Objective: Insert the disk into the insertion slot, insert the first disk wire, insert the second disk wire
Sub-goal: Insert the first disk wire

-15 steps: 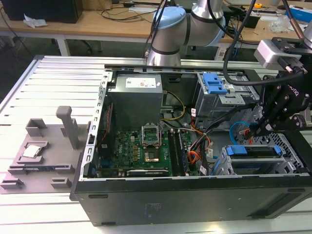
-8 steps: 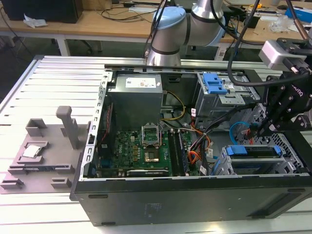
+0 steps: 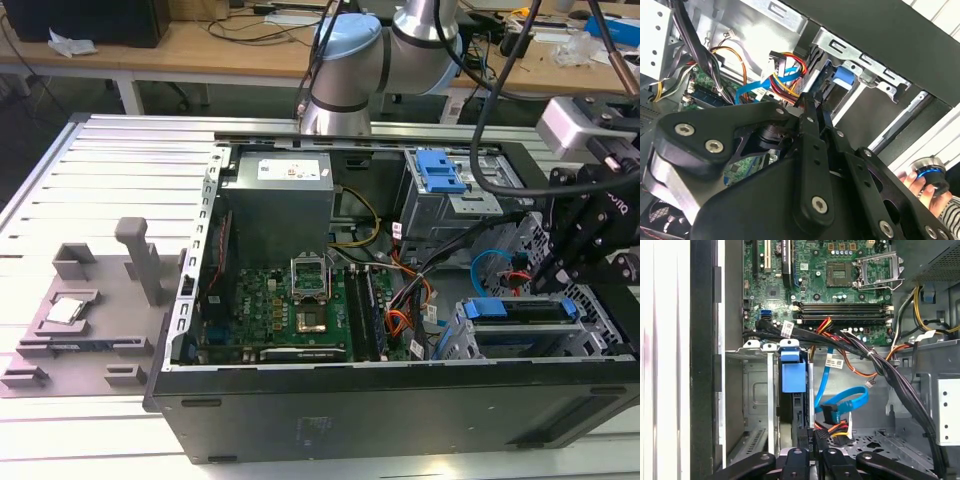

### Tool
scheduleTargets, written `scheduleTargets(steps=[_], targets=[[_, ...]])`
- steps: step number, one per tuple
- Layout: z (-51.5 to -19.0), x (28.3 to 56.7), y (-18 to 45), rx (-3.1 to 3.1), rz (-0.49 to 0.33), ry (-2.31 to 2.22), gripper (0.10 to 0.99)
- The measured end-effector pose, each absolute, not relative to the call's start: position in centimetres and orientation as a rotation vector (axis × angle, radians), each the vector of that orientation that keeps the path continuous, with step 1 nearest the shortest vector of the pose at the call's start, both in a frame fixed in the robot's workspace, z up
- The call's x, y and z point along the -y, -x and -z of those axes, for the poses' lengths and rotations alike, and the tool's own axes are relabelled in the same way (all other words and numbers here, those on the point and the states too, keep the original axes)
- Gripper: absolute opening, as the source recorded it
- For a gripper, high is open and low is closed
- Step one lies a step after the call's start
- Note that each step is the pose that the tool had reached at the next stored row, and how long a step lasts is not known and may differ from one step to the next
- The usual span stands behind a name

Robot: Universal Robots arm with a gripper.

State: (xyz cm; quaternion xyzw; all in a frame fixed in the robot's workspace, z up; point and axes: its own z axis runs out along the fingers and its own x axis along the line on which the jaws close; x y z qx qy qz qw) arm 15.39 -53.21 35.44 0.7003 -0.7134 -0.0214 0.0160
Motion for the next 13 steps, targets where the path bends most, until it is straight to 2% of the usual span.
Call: scheduleTargets(steps=[13], targets=[[-34.3,53.7,-15.7,2.219,0.067,-2.178,0.169]])
